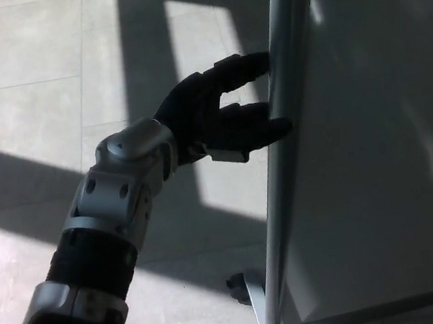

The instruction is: A white board is being place on the right hand side and parallel to the robot and the robot uses its left hand to grab on the leftside of the whiteboard and drag the whiteboard from the right hand side to the left hand side

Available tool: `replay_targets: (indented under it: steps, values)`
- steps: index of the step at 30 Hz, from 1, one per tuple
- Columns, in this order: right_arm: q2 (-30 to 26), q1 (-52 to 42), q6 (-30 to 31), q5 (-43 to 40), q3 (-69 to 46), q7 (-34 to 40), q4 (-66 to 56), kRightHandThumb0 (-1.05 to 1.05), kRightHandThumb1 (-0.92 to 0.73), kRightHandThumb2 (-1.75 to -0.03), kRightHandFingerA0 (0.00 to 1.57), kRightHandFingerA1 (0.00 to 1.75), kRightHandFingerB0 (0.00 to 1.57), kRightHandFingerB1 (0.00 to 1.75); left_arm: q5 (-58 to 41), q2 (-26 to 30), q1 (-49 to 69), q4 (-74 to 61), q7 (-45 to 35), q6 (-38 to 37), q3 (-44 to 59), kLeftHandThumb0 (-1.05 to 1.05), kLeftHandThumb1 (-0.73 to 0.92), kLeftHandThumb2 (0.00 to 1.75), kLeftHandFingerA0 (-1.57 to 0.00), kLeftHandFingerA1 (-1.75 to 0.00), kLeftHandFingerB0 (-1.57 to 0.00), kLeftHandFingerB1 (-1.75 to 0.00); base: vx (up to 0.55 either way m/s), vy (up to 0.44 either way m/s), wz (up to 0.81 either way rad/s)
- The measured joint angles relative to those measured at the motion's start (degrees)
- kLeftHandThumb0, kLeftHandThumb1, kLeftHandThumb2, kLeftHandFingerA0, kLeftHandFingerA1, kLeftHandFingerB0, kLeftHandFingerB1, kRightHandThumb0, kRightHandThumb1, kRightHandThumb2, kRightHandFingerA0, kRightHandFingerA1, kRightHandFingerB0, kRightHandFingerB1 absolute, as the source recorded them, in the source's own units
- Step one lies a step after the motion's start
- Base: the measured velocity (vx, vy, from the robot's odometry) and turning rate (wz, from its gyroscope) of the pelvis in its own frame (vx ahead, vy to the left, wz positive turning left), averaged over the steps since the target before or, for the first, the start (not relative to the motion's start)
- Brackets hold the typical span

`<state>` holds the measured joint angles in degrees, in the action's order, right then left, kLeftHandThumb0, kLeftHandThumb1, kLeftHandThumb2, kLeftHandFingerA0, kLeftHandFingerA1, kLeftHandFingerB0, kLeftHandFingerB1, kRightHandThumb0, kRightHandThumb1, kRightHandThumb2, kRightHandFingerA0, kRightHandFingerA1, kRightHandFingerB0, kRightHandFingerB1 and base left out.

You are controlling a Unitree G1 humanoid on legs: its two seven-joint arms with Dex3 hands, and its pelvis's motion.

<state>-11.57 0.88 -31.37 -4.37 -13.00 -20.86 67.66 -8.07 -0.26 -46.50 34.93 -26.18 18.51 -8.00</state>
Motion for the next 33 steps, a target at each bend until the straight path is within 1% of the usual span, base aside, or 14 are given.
replay_targets:
  steps: [1, 2, 4, 5, 6, 8, 9, 10, 11, 29, 30, 31, 32, 33]
  values:
    - [0.0, 0.0, -0.1, 0.0, 0.2, -0.1, 0.0, -0.66, -0.78, -0.72, 0.35, 1.02, 0.26, 0.75, 0.3, 0.1, -0.1, 0.8, 0.2, -0.1, 0.0, -0.33, 0.19, 0.81, -0.01, -0.47, 0.0, -0.49, 0.0, 0.0, 0.0]
    - [0.0, -0.1, -0.1, 0.0, 0.3, -0.1, 0.0, -0.67, -0.77, -0.74, 0.33, 1.02, 0.26, 0.76, 0.5, 0.1, -0.2, 1.6, 0.4, -0.2, 0.0, -0.61, 0.45, 0.54, -0.27, -0.36, -0.03, -0.23, 0.0, 0.0, 0.0]
    - [0.0, -0.1, -0.1, 0.1, 0.6, -0.2, 0.0, -0.67, -0.76, -0.72, 0.35, 1.0, 0.29, 0.75, 0.9, -0.1, -0.9, 3.6, 0.9, -0.4, 0.0, -0.61, 0.46, 0.54, -0.31, -0.37, -0.01, -0.23, 0.0, 0.0, 0.0]
    - [0.0, -0.1, -0.1, 0.0, 0.6, -0.3, 0.0, -0.67, -0.76, -0.71, 0.36, 1.04, 0.29, 0.77, 1.1, -0.2, -1.3, 4.2, 1.1, -0.5, 0.0, -0.65, 0.39, 0.75, -0.28, -0.48, 0.0, -0.1, 0.0, 0.0, 0.0]
    - [0.0, -0.1, -0.1, 0.0, 0.6, -0.3, 0.0, -0.67, -0.76, -0.71, 0.36, 1.04, 0.29, 0.77, 1.4, -0.6, -2.0, 5.3, 1.5, -0.7, -0.2, -0.65, 0.39, 0.75, -0.28, -0.48, 0.0, -0.1, 0.0, 0.0, 0.0]
    - [0.0, -0.1, -0.1, 0.0, 0.6, -0.4, 0.0, -0.68, -0.76, -0.71, 0.38, 1.02, 0.31, 0.77, 2.2, -1.6, -3.5, 7.5, 2.1, -1.7, -0.7, -0.65, 0.46, 0.54, -0.34, -0.37, -0.02, -0.24, 0.0, 0.0, 0.0]
    - [0.0, -0.1, -0.1, 0.0, 0.7, -0.3, -0.1, -0.66, -0.76, -0.7, 0.37, 1.0, 0.32, 0.77, 2.6, -2.1, -4.2, 8.7, 2.4, -2.3, -1.0, -0.34, 0.11, 0.78, -0.02, -0.47, 0.0, -0.49, 0.0, 0.0, 0.0]
    - [0.0, -0.1, -0.2, 0.1, 0.9, -0.3, 0.0, -0.66, -0.76, -0.7, 0.37, 1.0, 0.32, 0.77, 2.9, -2.6, -5.0, 9.8, 2.6, -2.9, -1.2, -0.34, 0.11, 0.78, -0.02, -0.47, 0.0, -0.49, 0.0, 0.0, 0.0]
    - [0.1, -0.1, -0.2, 0.1, 1.0, -0.2, 0.0, -0.68, -0.77, -0.7, 0.35, 1.01, 0.3, 0.77, 3.2, -3.4, -6.1, 11.4, 2.9, -3.5, -1.4, -0.68, 0.43, 0.53, -0.25, -0.36, -0.01, -0.25, 0.0, 0.0, 0.0]
    - [0.1, 0.3, -0.3, -0.1, 1.1, -1.4, 0.1, -0.68, -0.77, -0.7, 0.38, 1.03, 0.32, 0.78, 5.9, -10.1, -14.5, 19.5, 5.0, -7.6, -2.2, -0.71, 0.47, 0.57, -0.17, -0.35, 0.0, -0.2, 0.0, 0.0, 0.0]
    - [0.1, 0.3, -0.3, -0.1, 1.1, -1.5, 0.1, -0.69, -0.77, -0.7, 0.38, 1.03, 0.31, 0.8, 6.1, -10.3, -14.7, 19.5, 5.2, -7.6, -2.3, -0.67, 0.41, 0.76, -0.22, -0.47, 0.0, -0.12, 0.0, 0.0, 0.0]
    - [0.1, 0.3, -0.3, -0.1, 1.1, -1.5, 0.1, -0.69, -0.77, -0.69, 0.37, 1.04, 0.31, 0.8, 6.2, -10.5, -14.8, 19.5, 5.4, -7.6, -2.3, -0.65, 0.4, 0.75, -0.45, -0.52, -0.03, -0.18, 0.0, 0.0, 0.0]
    - [0.1, 0.3, -0.3, -0.1, 1.1, -1.6, 0.1, -0.69, -0.77, -0.69, 0.37, 1.04, 0.31, 0.8, 6.4, -10.7, -14.9, 19.7, 5.7, -7.6, -2.2, -0.65, 0.4, 0.75, -0.45, -0.52, -0.03, -0.18, 0.0, 0.0, 0.0]
    - [0.1, 0.3, -0.3, -0.1, 1.1, -1.8, 0.1, -0.7, -0.77, -0.71, 0.37, 1.02, 0.31, 0.78, 6.5, -10.9, -14.9, 19.8, 5.9, -7.9, -2.1, -0.62, 0.45, 0.74, -0.6, -0.53, -0.06, -0.25, 0.0, 0.0, 0.0]
